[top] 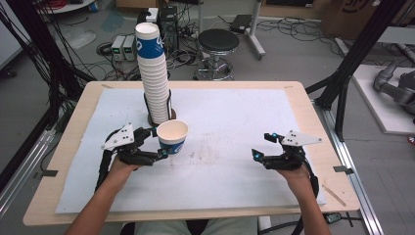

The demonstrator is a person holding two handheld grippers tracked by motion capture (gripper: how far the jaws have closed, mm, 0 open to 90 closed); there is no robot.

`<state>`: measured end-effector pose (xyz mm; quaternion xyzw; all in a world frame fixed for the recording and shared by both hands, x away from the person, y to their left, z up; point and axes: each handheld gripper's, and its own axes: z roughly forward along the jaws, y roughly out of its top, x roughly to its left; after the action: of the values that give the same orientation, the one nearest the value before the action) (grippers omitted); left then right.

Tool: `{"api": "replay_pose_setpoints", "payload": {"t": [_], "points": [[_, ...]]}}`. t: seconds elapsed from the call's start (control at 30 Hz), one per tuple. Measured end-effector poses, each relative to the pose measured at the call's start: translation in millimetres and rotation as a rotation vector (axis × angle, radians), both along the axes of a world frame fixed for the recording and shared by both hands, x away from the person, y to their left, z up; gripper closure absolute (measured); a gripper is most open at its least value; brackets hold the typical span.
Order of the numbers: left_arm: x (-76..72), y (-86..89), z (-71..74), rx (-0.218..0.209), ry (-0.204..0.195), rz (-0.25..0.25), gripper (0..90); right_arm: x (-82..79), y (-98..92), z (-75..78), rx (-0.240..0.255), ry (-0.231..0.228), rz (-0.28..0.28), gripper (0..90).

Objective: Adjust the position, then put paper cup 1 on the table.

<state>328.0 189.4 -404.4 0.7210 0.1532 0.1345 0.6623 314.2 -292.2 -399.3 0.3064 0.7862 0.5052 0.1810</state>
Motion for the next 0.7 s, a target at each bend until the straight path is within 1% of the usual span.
{"api": "replay_pose_setpoints", "payload": {"t": [0.03, 0.07, 0.1, 0.23, 0.33, 0.4, 0.47, 0.53, 0.6, 0.63, 0.7], "points": [[-0.4, 3.3, 0.7, -0.009, -0.002, 0.016, 31.7, 0.0, 0.3, -0.9, 0.0, 0.002, 0.0, 20.5], [-0.8, 4.8, 1.1, -0.015, -0.003, 0.021, 31.7, -0.1, 0.7, -1.6, -0.005, 0.002, 0.001, 20.5], [-1.1, 6.6, 1.7, -0.01, -0.008, 0.028, 31.7, 0.0, 1.1, -2.1, -0.01, -0.001, 0.0, 20.5], [-1.5, 11.6, 1.3, -0.013, -0.007, 0.039, 31.8, 2.4, 3.2, -2.5, -0.019, -0.006, 0.004, 20.5], [-2.3, 14.1, 0.9, -0.021, -0.006, 0.047, 31.7, 3.4, 4.0, -2.8, -0.021, -0.01, 0.007, 20.5], [-3.4, 16.5, 0.7, -0.032, -0.009, 0.055, 31.7, 3.4, 4.7, -3.4, -0.025, -0.005, 0.009, 20.5], [-5.0, 20.0, 0.4, -0.044, -0.017, 0.061, 31.7, 2.2, 3.8, -3.0, -0.027, -0.007, 0.008, 20.5], [-5.3, 23.2, 0.1, -0.043, -0.016, 0.067, 31.7, 1.9, 3.5, -2.8, -0.024, -0.008, 0.006, 20.5], [-5.5, 30.0, -0.6, -0.054, -0.015, 0.084, 31.7, 1.1, 1.2, -2.6, -0.021, -0.008, -0.003, 20.5], [-5.5, 30.0, -0.6, -0.054, -0.015, 0.084, 31.7, 1.1, 1.2, -2.6, -0.021, -0.008, -0.003, 20.5], [-5.4, 36.1, -0.8, -0.061, -0.017, 0.097, 31.7, -0.3, 0.8, -3.2, -0.025, -0.006, -0.004, 20.5]]}}
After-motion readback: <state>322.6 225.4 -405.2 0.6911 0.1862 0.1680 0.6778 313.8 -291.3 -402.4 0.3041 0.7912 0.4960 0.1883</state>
